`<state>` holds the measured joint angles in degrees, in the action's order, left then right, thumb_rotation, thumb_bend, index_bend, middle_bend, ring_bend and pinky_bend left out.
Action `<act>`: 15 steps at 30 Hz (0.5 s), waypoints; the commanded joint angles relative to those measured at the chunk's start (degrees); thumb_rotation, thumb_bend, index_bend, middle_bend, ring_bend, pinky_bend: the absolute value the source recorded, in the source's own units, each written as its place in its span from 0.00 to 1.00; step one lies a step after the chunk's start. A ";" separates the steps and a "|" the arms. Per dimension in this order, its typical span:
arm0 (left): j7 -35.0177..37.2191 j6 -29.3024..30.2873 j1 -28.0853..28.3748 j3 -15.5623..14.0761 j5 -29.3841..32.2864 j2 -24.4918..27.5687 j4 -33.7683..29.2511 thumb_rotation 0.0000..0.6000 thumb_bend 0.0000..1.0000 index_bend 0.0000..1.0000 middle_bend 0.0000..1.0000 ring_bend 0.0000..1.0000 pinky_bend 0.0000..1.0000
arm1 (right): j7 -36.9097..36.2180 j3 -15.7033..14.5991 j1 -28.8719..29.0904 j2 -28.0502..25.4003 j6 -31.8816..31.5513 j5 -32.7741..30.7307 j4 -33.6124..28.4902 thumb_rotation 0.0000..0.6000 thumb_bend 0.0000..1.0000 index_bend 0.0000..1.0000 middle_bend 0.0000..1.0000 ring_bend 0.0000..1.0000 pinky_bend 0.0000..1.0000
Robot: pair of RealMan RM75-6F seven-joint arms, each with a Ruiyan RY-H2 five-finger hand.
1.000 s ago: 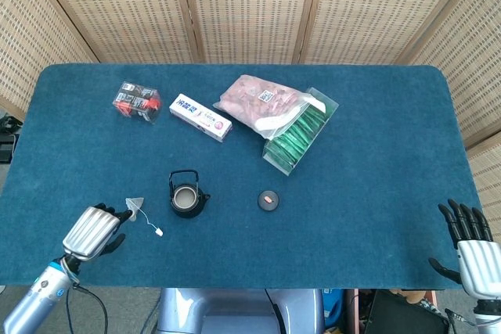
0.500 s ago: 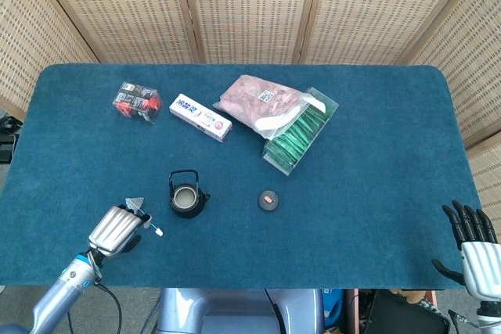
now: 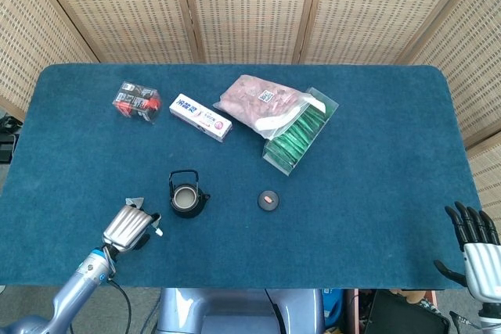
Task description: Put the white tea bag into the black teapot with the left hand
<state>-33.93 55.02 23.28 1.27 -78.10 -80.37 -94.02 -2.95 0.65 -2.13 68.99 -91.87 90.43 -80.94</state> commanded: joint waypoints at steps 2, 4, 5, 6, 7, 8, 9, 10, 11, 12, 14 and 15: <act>-1.09 -0.61 0.96 0.15 1.57 -1.35 0.82 1.00 0.38 0.47 0.69 0.59 0.51 | 0.00 0.00 -0.15 -0.03 -0.11 -0.09 0.00 1.00 0.07 0.09 0.12 0.00 0.08; -1.33 -0.72 1.25 0.19 2.07 -1.80 0.93 1.00 0.38 0.47 0.69 0.59 0.51 | -0.01 0.00 -0.21 -0.07 -0.16 -0.12 0.00 1.00 0.07 0.09 0.12 0.00 0.08; -1.44 -0.70 1.39 0.24 2.28 -2.00 0.96 1.00 0.38 0.47 0.69 0.59 0.51 | -0.02 -0.01 -0.25 -0.07 -0.17 -0.14 0.01 1.00 0.07 0.09 0.12 0.00 0.08; -1.60 -0.70 1.59 0.26 2.58 -2.28 0.94 1.00 0.38 0.48 0.69 0.59 0.51 | -0.02 -0.01 -0.29 -0.08 -0.20 -0.17 0.02 1.00 0.07 0.09 0.12 0.00 0.08; -1.74 -0.70 1.72 0.26 2.77 -2.42 0.89 1.00 0.38 0.48 0.69 0.59 0.51 | 0.00 0.00 -0.32 -0.09 -0.21 -0.20 0.02 1.00 0.07 0.09 0.12 0.00 0.08; -1.91 -0.69 1.84 0.24 2.94 -2.54 0.82 1.00 0.38 0.48 0.69 0.59 0.51 | -0.02 0.01 -0.37 -0.10 -0.25 -0.24 0.03 1.00 0.07 0.09 0.12 0.00 0.08; -2.07 -0.66 1.96 0.23 3.11 -2.66 0.77 1.00 0.38 0.48 0.69 0.59 0.51 | -0.05 0.02 -0.41 -0.11 -0.26 -0.28 0.04 1.00 0.07 0.09 0.12 0.00 0.08; -2.34 -0.67 2.14 0.19 3.39 -2.87 0.79 1.00 0.38 0.48 0.69 0.59 0.51 | -0.10 0.05 -0.46 -0.15 -0.29 -0.34 0.08 1.00 0.07 0.09 0.12 0.00 0.08; -2.49 -0.73 2.26 0.14 3.64 -3.01 0.82 1.00 0.38 0.48 0.69 0.59 0.51 | -0.14 0.03 -0.50 -0.16 -0.30 -0.35 0.11 1.00 0.07 0.09 0.12 0.00 0.08; -2.64 -0.79 2.37 0.12 3.93 -3.14 0.87 1.00 0.38 0.48 0.69 0.59 0.51 | -0.17 0.02 -0.52 -0.15 -0.31 -0.36 0.13 1.00 0.07 0.09 0.12 0.00 0.08; -3.04 -0.82 2.64 0.05 4.52 -3.44 1.01 1.00 0.38 0.49 0.69 0.59 0.51 | -0.23 0.00 -0.61 -0.11 -0.35 -0.40 0.23 1.00 0.07 0.09 0.12 0.00 0.08; -3.23 -0.83 2.77 -0.04 4.86 -3.61 1.10 1.00 0.39 0.49 0.69 0.59 0.51 | -0.29 0.01 -0.67 -0.08 -0.35 -0.46 0.31 1.00 0.07 0.09 0.12 0.00 0.08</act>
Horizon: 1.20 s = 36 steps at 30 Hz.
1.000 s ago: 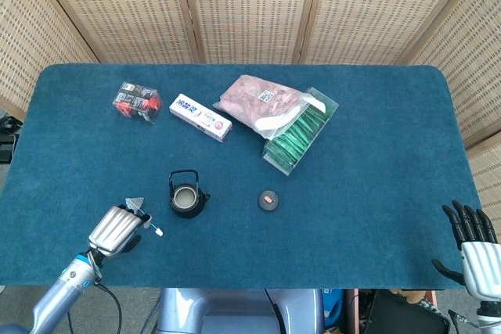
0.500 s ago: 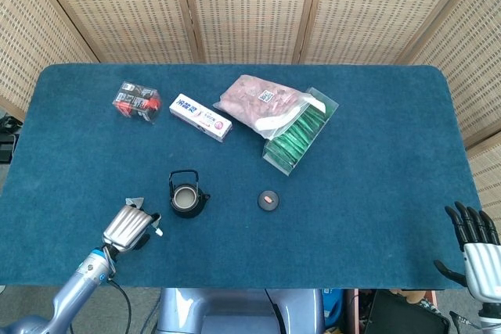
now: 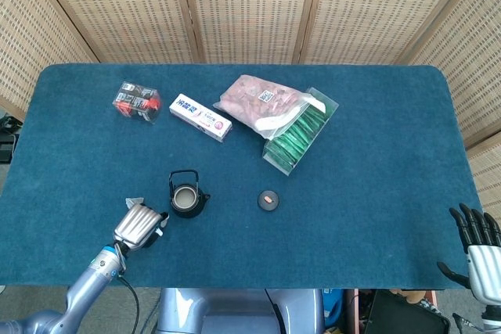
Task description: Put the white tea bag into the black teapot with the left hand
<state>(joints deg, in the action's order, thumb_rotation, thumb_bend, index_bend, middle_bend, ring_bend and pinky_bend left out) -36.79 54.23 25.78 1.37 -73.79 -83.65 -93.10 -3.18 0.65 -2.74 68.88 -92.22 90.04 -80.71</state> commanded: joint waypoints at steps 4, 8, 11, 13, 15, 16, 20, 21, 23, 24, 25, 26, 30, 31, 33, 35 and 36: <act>-0.72 0.21 0.61 -0.39 1.25 -0.73 0.25 1.00 0.41 0.49 0.69 0.59 0.51 | -0.19 0.02 -0.19 0.02 -0.07 -0.14 0.20 1.00 0.07 0.09 0.12 0.00 0.08; -0.81 0.58 0.84 -0.69 1.72 -1.28 0.65 1.00 0.41 0.49 0.69 0.59 0.51 | -0.27 0.02 -0.28 0.03 -0.14 -0.14 0.28 1.00 0.07 0.09 0.12 0.00 0.08; -0.81 0.75 0.96 -0.95 2.10 -1.61 0.88 1.00 0.41 0.49 0.69 0.59 0.51 | -0.30 0.03 -0.38 0.02 -0.19 -0.18 0.29 1.00 0.07 0.09 0.12 0.00 0.08; -0.83 0.83 1.04 -1.12 2.25 -1.74 1.00 1.00 0.41 0.49 0.69 0.59 0.51 | -0.33 0.02 -0.45 0.01 -0.23 -0.20 0.31 1.00 0.07 0.09 0.12 0.00 0.08; -0.85 0.92 1.14 -1.32 2.41 -1.81 1.09 1.00 0.41 0.50 0.69 0.59 0.51 | -0.30 0.01 -0.50 0.02 -0.25 -0.21 0.32 1.00 0.07 0.09 0.12 0.00 0.08; -0.85 0.96 1.17 -1.41 2.48 -1.81 1.10 1.00 0.41 0.50 0.69 0.59 0.51 | -0.30 0.01 -0.52 0.02 -0.27 -0.21 0.32 1.00 0.07 0.09 0.12 0.00 0.08; -0.72 1.40 1.16 -1.85 2.49 -1.79 1.08 1.00 0.41 0.53 0.69 0.59 0.51 | -0.33 0.02 -0.64 0.04 -0.35 -0.25 0.36 1.00 0.07 0.09 0.12 0.00 0.08; -0.68 1.46 1.17 -1.94 2.50 -1.80 1.09 1.00 0.41 0.55 0.69 0.59 0.51 | -0.33 0.03 -0.64 0.06 -0.35 -0.24 0.36 1.00 0.07 0.09 0.12 0.00 0.08; -0.49 1.64 1.20 -2.13 2.47 -1.81 1.10 1.00 0.41 0.57 0.69 0.59 0.51 | -0.31 0.06 -0.64 0.06 -0.32 -0.25 0.35 1.00 0.07 0.09 0.12 0.00 0.08; -0.40 1.76 1.19 -2.19 2.42 -1.84 1.12 1.00 0.41 0.58 0.69 0.59 0.51 | -0.30 0.04 -0.66 0.05 -0.31 -0.25 0.35 1.00 0.07 0.09 0.12 0.00 0.08; -0.28 1.92 1.18 -2.30 2.36 -1.89 1.16 1.00 0.41 0.58 0.69 0.59 0.51 | -0.26 0.03 -0.68 0.05 -0.31 -0.23 0.35 1.00 0.07 0.09 0.12 0.00 0.08; -0.21 1.99 1.19 -2.36 2.36 -1.91 1.18 1.00 0.41 0.58 0.69 0.59 0.51 | -0.24 0.03 -0.69 0.05 -0.33 -0.22 0.34 1.00 0.07 0.09 0.12 0.00 0.08; -0.10 2.12 1.33 -2.64 2.48 -2.05 1.30 1.00 0.41 0.59 0.69 0.59 0.51 | -0.08 0.04 -0.71 0.00 -0.23 -0.26 0.22 1.00 0.07 0.09 0.12 0.00 0.08; -0.12 2.12 1.36 -2.70 2.55 -2.09 1.33 1.00 0.41 0.59 0.69 0.59 0.51 | -0.05 0.05 -0.71 0.00 -0.22 -0.27 0.22 1.00 0.07 0.09 0.12 0.00 0.08; -0.19 2.15 1.44 -2.82 2.74 -2.15 1.38 1.00 0.41 0.60 0.69 0.59 0.51 | -0.06 0.08 -0.75 -0.03 -0.27 -0.29 0.20 1.00 0.07 0.09 0.12 0.00 0.08; -0.26 2.22 1.48 -2.93 2.84 -2.17 1.38 1.00 0.41 0.60 0.69 0.59 0.51 | -0.02 0.10 -0.77 -0.09 -0.27 -0.31 0.13 1.00 0.07 0.09 0.12 0.00 0.08; -0.32 2.23 1.51 -2.98 2.92 -2.17 1.38 1.00 0.41 0.61 0.69 0.59 0.51 | 0.02 0.07 -0.80 -0.06 -0.27 -0.30 0.13 1.00 0.07 0.09 0.12 0.00 0.08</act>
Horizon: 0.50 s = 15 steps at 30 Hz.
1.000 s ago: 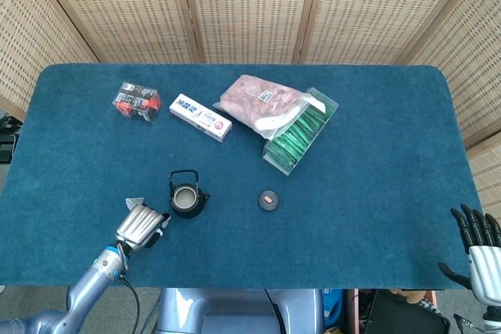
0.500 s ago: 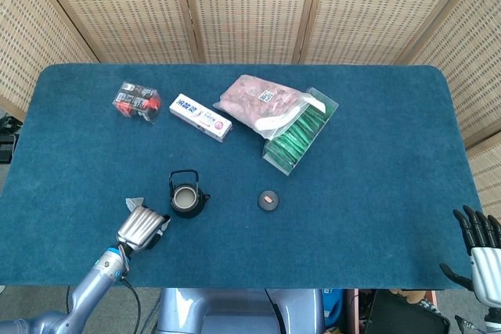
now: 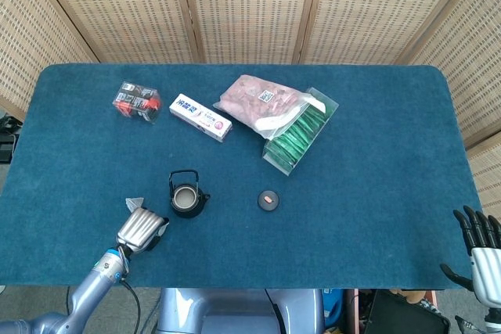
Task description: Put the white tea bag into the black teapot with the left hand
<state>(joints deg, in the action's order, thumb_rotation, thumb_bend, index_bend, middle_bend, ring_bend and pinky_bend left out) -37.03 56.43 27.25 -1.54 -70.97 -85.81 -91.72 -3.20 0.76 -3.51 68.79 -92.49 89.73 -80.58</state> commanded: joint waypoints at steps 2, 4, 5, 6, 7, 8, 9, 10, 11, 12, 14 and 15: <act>-0.28 0.14 0.09 -0.18 0.29 -0.01 0.00 1.00 0.42 0.61 0.69 0.59 0.51 | 0.08 -0.05 -0.07 0.05 0.00 0.00 -0.01 1.00 0.07 0.09 0.12 0.00 0.08; -0.32 0.20 0.11 -0.30 0.44 0.05 -0.06 1.00 0.44 0.62 0.69 0.59 0.51 | 0.08 -0.02 -0.08 0.05 0.02 -0.02 -0.02 1.00 0.07 0.09 0.12 0.00 0.08; -0.29 0.22 0.11 -0.37 0.48 0.06 -0.10 1.00 0.46 0.62 0.70 0.59 0.51 | 0.07 -0.01 -0.08 0.05 0.03 -0.03 -0.03 1.00 0.07 0.09 0.12 0.00 0.08; -0.17 0.28 0.12 -0.41 0.53 0.08 -0.14 1.00 0.48 0.63 0.70 0.60 0.51 | 0.08 -0.01 -0.06 0.06 0.06 -0.01 -0.05 1.00 0.07 0.09 0.12 0.00 0.08; -0.07 0.31 0.14 -0.43 0.53 0.10 -0.19 1.00 0.50 0.63 0.70 0.60 0.51 | 0.09 0.00 -0.07 0.06 0.07 -0.01 -0.06 1.00 0.07 0.09 0.12 0.00 0.08; 0.13 0.39 0.15 -0.46 0.51 0.14 -0.28 1.00 0.51 0.64 0.70 0.60 0.51 | 0.07 0.00 -0.07 0.05 0.09 -0.01 -0.05 1.00 0.07 0.09 0.12 0.00 0.08; 0.26 0.48 0.14 -0.48 0.47 0.16 -0.30 1.00 0.52 0.64 0.70 0.60 0.51 | 0.08 0.00 -0.07 0.06 0.11 -0.02 -0.05 1.00 0.07 0.09 0.12 0.00 0.08; 0.37 0.60 0.16 -0.50 0.41 0.19 -0.27 1.00 0.53 0.64 0.70 0.60 0.51 | 0.08 0.00 -0.07 0.06 0.14 -0.03 -0.06 1.00 0.07 0.09 0.12 0.00 0.08; 0.42 0.63 0.18 -0.53 0.42 0.23 -0.27 1.00 0.54 0.64 0.70 0.60 0.51 | 0.09 0.00 -0.08 0.06 0.14 -0.04 -0.07 1.00 0.07 0.09 0.12 0.00 0.08; 0.44 0.63 0.20 -0.57 0.45 0.26 -0.25 1.00 0.55 0.65 0.70 0.60 0.51 | 0.10 0.01 -0.09 0.06 0.14 -0.05 -0.07 1.00 0.07 0.09 0.12 0.00 0.08; 0.47 0.61 0.27 -0.67 0.53 0.32 -0.26 1.00 0.56 0.65 0.70 0.60 0.51 | 0.12 0.02 -0.14 0.04 0.11 -0.08 -0.09 1.00 0.07 0.09 0.12 0.00 0.08; 0.51 0.59 0.31 -0.68 0.59 0.35 -0.29 1.00 0.56 0.66 0.70 0.60 0.51 | 0.15 0.03 -0.14 0.04 0.10 -0.06 -0.11 1.00 0.07 0.09 0.12 0.00 0.08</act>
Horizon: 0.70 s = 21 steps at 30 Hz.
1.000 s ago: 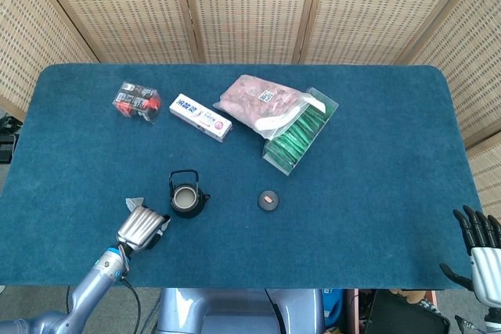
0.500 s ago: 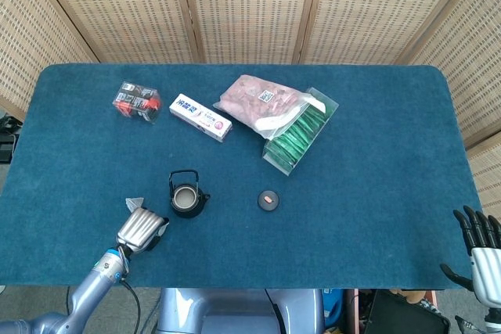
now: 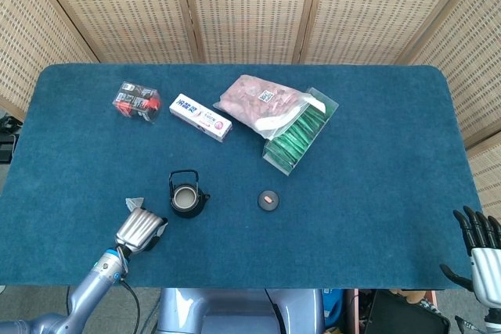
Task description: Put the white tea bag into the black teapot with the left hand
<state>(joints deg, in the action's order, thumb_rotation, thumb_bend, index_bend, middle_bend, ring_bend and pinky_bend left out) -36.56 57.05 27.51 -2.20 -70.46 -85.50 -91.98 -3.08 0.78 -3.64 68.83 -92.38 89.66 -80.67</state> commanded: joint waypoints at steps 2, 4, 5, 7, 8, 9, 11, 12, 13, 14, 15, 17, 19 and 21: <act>0.29 -0.04 0.10 -0.07 0.14 0.12 -0.18 1.00 0.57 0.66 0.70 0.60 0.51 | 0.09 0.01 -0.02 -0.02 0.00 0.01 -0.07 1.00 0.07 0.09 0.12 0.00 0.08; 0.67 0.22 0.12 -0.05 -0.12 0.26 -0.34 1.00 0.57 0.66 0.71 0.60 0.51 | 0.16 0.02 0.00 -0.01 0.07 0.00 -0.09 1.00 0.07 0.09 0.12 0.00 0.08; 0.89 0.40 0.10 -0.04 -0.32 0.33 -0.47 1.00 0.57 0.66 0.71 0.60 0.51 | 0.17 0.04 0.01 -0.02 0.10 -0.03 -0.10 1.00 0.07 0.09 0.12 0.00 0.08; 1.44 0.89 0.02 -0.04 -0.85 0.59 -0.80 1.00 0.57 0.66 0.71 0.60 0.51 | 0.20 0.06 0.10 -0.03 0.23 -0.01 -0.14 1.00 0.07 0.09 0.12 0.00 0.08; 1.77 1.13 -0.02 0.00 -1.10 0.72 -0.98 1.00 0.57 0.66 0.71 0.60 0.51 | 0.23 0.08 0.13 -0.03 0.27 0.00 -0.16 1.00 0.07 0.09 0.12 0.00 0.08; 2.23 1.54 -0.08 0.06 -1.55 1.01 -1.26 1.00 0.57 0.66 0.71 0.60 0.51 | 0.26 0.10 0.17 -0.02 0.27 0.06 -0.21 1.00 0.07 0.09 0.12 0.00 0.08; 2.84 2.19 -0.19 0.10 -2.29 1.46 -1.77 1.00 0.57 0.66 0.71 0.60 0.51 | 0.30 0.11 0.21 -0.01 0.27 0.12 -0.23 1.00 0.07 0.09 0.12 0.00 0.08; 3.37 2.81 -0.30 0.18 -2.96 1.90 -2.31 1.00 0.57 0.66 0.71 0.60 0.51 | 0.32 0.11 0.23 0.00 0.29 0.15 -0.24 1.00 0.07 0.09 0.12 0.00 0.08; 3.68 3.15 -0.37 0.19 -3.37 2.21 -2.66 1.00 0.57 0.66 0.71 0.60 0.51 | 0.32 0.11 0.25 0.01 0.33 0.15 -0.24 1.00 0.07 0.09 0.12 0.00 0.08; 4.14 3.85 -0.48 0.28 -4.12 2.77 -3.27 1.00 0.57 0.66 0.71 0.60 0.51 | 0.33 0.12 0.28 0.02 0.35 0.18 -0.26 1.00 0.07 0.09 0.12 0.00 0.08; 4.41 4.26 -0.55 0.28 -4.61 3.11 -3.64 1.00 0.57 0.66 0.71 0.60 0.51 | 0.31 0.12 0.29 0.03 0.36 0.21 -0.27 1.00 0.07 0.09 0.12 0.00 0.08; 5.30 5.39 -0.77 0.35 -5.94 4.10 -4.84 1.00 0.57 0.66 0.71 0.60 0.51 | 0.27 0.13 0.32 0.05 0.35 0.27 -0.25 1.00 0.07 0.09 0.12 0.00 0.08; 6.12 6.68 -0.98 0.55 -7.35 5.05 -5.93 1.00 0.57 0.66 0.71 0.60 0.51 | 0.25 0.13 0.33 0.09 0.31 0.32 -0.24 1.00 0.07 0.09 0.12 0.00 0.08; 6.79 8.25 -1.23 0.74 -9.10 5.96 -6.78 1.00 0.57 0.66 0.71 0.60 0.51 | 0.19 0.14 0.35 0.12 0.28 0.39 -0.20 1.00 0.07 0.09 0.12 0.00 0.08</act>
<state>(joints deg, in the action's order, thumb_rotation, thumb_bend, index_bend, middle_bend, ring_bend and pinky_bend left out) -30.50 64.14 26.57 -1.67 -78.33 -80.40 -97.92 -2.88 0.92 -3.30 68.95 -92.09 90.04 -80.88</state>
